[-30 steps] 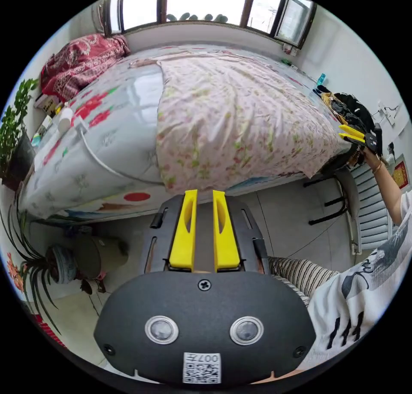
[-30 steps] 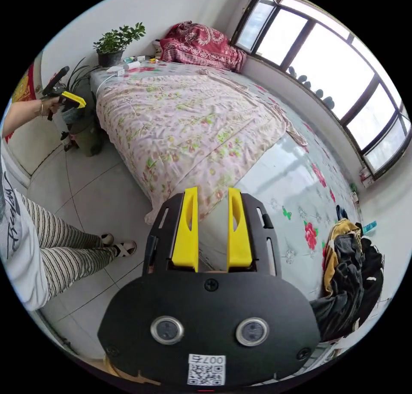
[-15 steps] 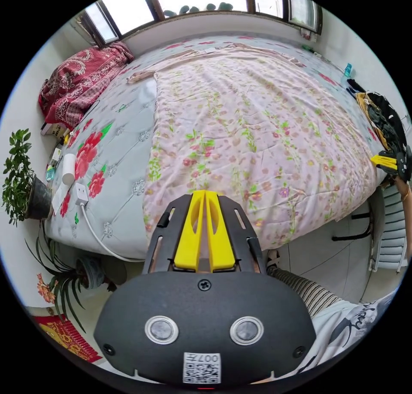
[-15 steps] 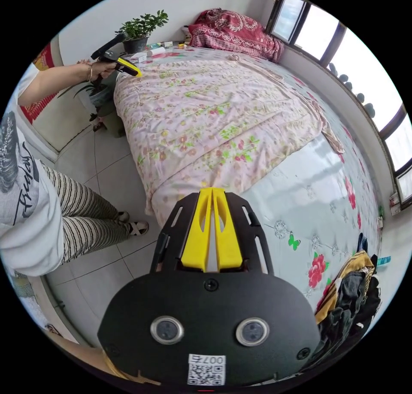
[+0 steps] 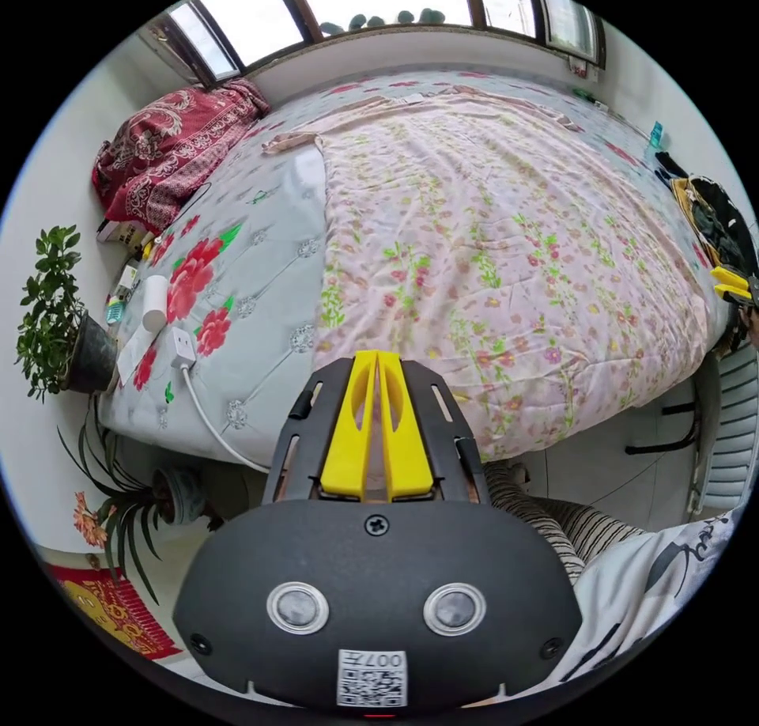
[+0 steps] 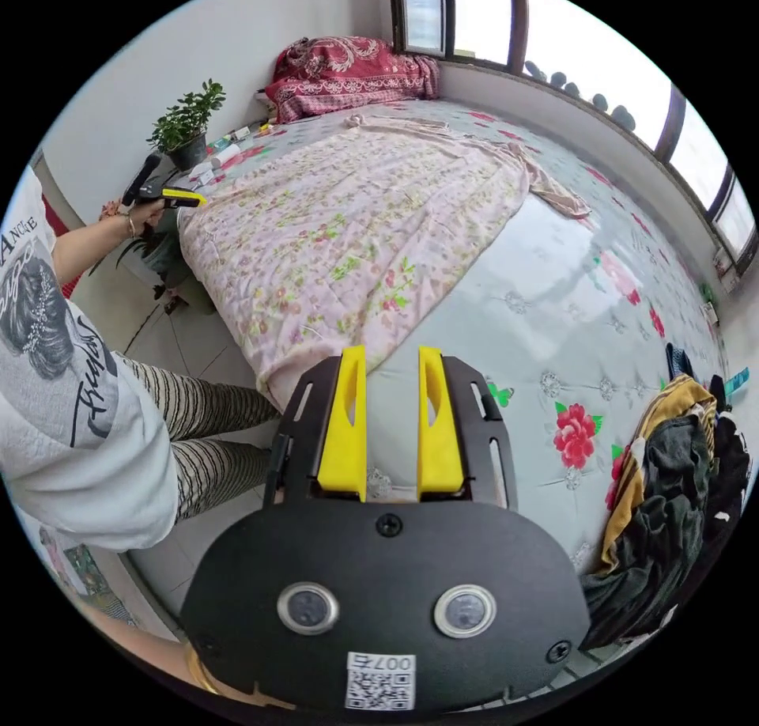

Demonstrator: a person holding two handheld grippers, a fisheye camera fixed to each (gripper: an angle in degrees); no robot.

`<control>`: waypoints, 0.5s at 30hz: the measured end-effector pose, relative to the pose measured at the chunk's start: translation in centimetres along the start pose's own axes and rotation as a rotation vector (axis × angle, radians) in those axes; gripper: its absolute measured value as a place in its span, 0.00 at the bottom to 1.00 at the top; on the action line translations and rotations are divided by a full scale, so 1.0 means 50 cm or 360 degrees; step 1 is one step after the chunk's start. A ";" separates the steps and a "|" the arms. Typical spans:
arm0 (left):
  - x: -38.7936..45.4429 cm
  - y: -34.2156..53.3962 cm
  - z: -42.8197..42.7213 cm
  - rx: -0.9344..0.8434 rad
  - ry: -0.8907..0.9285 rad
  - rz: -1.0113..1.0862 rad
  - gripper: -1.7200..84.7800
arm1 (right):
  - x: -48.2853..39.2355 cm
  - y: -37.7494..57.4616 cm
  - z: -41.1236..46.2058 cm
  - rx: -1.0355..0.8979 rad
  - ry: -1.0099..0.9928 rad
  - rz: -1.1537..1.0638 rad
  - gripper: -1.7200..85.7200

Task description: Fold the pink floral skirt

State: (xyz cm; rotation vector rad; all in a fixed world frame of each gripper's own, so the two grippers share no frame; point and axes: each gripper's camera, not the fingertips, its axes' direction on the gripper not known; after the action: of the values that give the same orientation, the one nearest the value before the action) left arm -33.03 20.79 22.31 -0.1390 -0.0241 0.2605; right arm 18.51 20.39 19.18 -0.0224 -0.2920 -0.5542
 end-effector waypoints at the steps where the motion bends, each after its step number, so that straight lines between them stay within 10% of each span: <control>1: -0.011 -0.015 -0.008 0.0020 -0.0001 -0.0015 0.01 | 0.019 -0.030 0.004 0.0016 0.0022 0.0058 0.09; 15: -0.040 -0.139 0.127 -0.0213 -0.0085 0.0197 0.01 | 0.163 -0.191 0.165 -0.0404 0.0112 0.0262 0.03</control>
State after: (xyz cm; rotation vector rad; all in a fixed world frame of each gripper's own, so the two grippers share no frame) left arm -33.44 14.47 29.54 -0.2669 -0.0862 0.3866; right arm 17.91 8.90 28.82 -0.2698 -0.1479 -0.4244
